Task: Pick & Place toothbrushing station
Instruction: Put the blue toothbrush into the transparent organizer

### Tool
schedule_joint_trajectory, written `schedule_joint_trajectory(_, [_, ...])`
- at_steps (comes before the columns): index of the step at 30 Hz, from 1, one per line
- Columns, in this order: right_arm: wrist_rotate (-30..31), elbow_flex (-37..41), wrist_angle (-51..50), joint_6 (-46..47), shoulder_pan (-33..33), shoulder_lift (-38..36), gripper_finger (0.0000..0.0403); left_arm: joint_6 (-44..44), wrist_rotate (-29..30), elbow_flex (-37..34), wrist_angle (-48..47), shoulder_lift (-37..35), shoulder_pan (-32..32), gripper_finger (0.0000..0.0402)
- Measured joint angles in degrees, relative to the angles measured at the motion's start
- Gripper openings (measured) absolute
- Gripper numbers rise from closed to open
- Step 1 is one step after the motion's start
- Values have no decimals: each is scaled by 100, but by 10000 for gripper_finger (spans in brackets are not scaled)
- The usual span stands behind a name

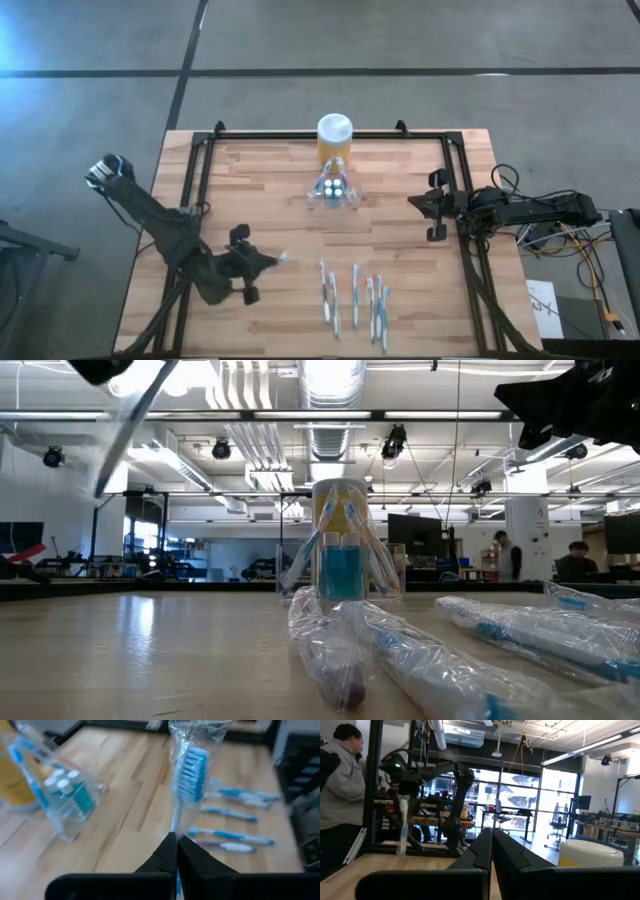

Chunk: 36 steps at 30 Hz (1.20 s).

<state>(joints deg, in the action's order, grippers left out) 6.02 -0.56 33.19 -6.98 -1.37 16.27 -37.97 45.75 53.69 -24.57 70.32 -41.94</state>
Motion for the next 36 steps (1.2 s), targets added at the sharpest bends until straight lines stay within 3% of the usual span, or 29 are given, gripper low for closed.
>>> schedule_joint_trajectory(10, [0, 0, 2, 0, -2, 0, 8, 2154, -203, -2760, 4046, -1267, 5, 3])
schedule_joint_trajectory(20, [0, 0, 3, -75, 0, 0, 8, 2480, -266, -4534, 6006, -2179, 9, 2])
schedule_joint_trajectory(25, [0, 0, -4, -229, 0, 9, 8, 3068, -176, -4782, 6376, -2534, 112, 2])
schedule_joint_trajectory(30, [2, 0, -44, -435, 0, 47, 8, 4054, -165, -4610, 6600, -2878, 769, 2])
schedule_joint_trajectory(32, [4, 0, -71, -519, 0, 100, 8, 4511, -611, -4436, 6605, -3020, 1216, 2])
schedule_joint_trajectory(36, [4, 0, -128, -568, 0, 246, 8, 4894, -2273, -3876, 6023, -3207, 2426, 2])
